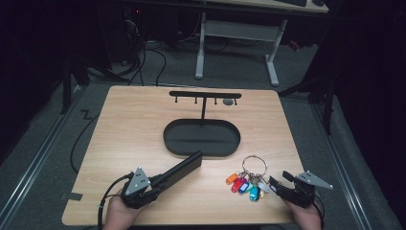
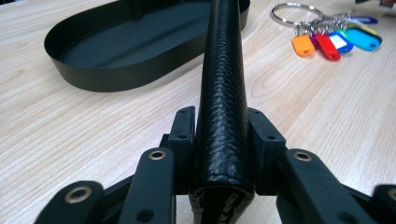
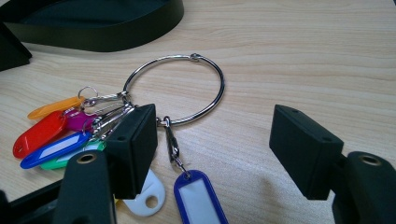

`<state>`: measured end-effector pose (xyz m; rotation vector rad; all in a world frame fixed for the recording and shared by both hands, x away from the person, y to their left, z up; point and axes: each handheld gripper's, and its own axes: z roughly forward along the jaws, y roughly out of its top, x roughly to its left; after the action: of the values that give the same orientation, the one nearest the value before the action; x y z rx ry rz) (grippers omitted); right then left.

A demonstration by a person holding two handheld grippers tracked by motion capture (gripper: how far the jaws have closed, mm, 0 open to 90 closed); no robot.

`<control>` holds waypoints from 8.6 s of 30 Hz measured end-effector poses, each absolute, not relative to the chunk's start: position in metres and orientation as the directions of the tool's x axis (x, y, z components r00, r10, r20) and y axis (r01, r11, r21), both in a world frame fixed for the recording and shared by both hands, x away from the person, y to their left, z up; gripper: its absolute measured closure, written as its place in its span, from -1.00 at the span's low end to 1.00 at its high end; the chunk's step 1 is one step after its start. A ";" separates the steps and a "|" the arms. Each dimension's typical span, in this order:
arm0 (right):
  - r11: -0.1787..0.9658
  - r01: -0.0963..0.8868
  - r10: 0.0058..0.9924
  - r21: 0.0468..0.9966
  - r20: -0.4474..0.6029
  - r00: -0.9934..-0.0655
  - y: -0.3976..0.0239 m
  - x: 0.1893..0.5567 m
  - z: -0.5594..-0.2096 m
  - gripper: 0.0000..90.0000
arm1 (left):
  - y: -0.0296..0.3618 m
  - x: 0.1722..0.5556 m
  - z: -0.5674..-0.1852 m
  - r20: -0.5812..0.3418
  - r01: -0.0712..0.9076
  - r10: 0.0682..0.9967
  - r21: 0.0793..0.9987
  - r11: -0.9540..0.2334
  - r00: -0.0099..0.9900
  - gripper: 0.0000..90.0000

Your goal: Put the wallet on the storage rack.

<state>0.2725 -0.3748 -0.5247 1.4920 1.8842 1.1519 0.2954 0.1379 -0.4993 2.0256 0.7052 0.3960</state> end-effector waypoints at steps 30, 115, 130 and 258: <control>0.072 0.525 0.942 0.848 0.115 -0.315 -0.376 0.256 -0.518 -0.27 | 0.117 0.315 -0.468 -0.005 0.438 0.584 0.666 -0.604 0.812 0.46; 0.043 0.526 0.940 0.849 0.144 -0.309 -0.383 0.251 -0.520 -0.25 | 0.025 0.442 -0.429 0.518 -0.078 0.199 0.464 -0.883 0.832 0.62; 0.023 0.522 0.941 0.853 0.158 -0.300 -0.386 0.248 -0.520 -0.24 | 0.020 0.465 -0.437 0.533 -0.078 0.192 0.443 -0.893 0.824 0.62; 0.233 0.646 0.930 0.727 0.026 -0.365 -0.334 0.264 -0.518 -0.14 | 0.151 0.300 -0.518 0.046 0.333 0.595 0.793 -0.510 0.802 -0.27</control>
<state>0.2642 -0.3341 -0.5181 1.4473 2.0978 0.9273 0.3000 0.1506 -0.5177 2.1474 0.6825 0.3990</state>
